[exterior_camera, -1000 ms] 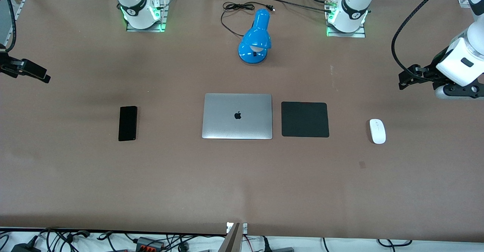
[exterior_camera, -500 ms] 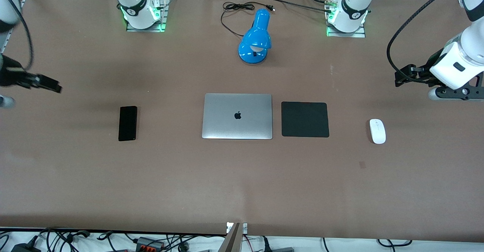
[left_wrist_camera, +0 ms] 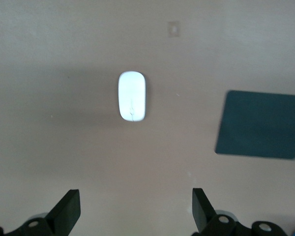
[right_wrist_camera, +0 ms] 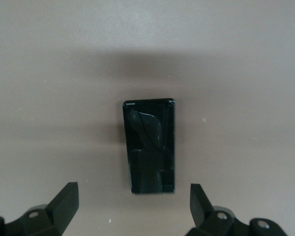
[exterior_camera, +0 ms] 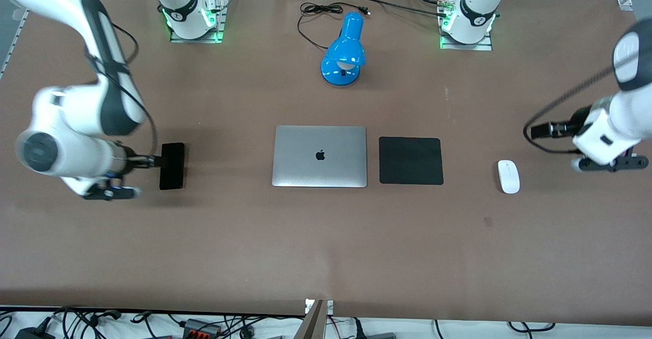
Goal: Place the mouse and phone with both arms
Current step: 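Reach the right gripper to the black phone while the left gripper reaches the mouse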
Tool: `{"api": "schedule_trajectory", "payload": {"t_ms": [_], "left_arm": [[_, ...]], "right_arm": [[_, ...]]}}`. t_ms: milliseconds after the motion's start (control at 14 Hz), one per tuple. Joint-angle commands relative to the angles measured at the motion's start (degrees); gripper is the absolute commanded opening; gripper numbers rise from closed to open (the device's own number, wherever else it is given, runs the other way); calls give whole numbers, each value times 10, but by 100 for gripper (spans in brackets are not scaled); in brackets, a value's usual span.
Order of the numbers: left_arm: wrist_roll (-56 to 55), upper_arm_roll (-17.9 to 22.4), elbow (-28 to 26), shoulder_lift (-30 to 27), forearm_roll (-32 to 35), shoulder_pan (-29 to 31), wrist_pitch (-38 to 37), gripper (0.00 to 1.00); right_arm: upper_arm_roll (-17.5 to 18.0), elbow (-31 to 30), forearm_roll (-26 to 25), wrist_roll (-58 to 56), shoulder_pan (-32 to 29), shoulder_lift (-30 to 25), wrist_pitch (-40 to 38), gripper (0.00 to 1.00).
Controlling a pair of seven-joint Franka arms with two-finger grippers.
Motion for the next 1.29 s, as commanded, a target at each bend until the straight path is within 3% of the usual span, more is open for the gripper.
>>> {"api": "schedule_trajectory", "payload": {"t_ms": [0, 357, 500, 1000, 1214], "left_arm": [[55, 1, -27, 35, -5, 16, 76, 100], [91, 1, -223, 45, -5, 33, 408, 100], [93, 1, -268, 64, -5, 33, 516, 100], [110, -3, -324, 119, -5, 44, 673, 100], [110, -5, -332, 127, -5, 44, 688, 97]], "right_arm": [[-3, -45, 1, 1, -4, -2, 45, 100], [-3, -126, 2, 0, -7, -6, 125, 100], [-3, -153, 2, 1, -9, -6, 162, 100], [-3, -182, 2, 0, -21, -2, 198, 100], [-3, -194, 2, 0, -21, 1, 227, 100]]}}
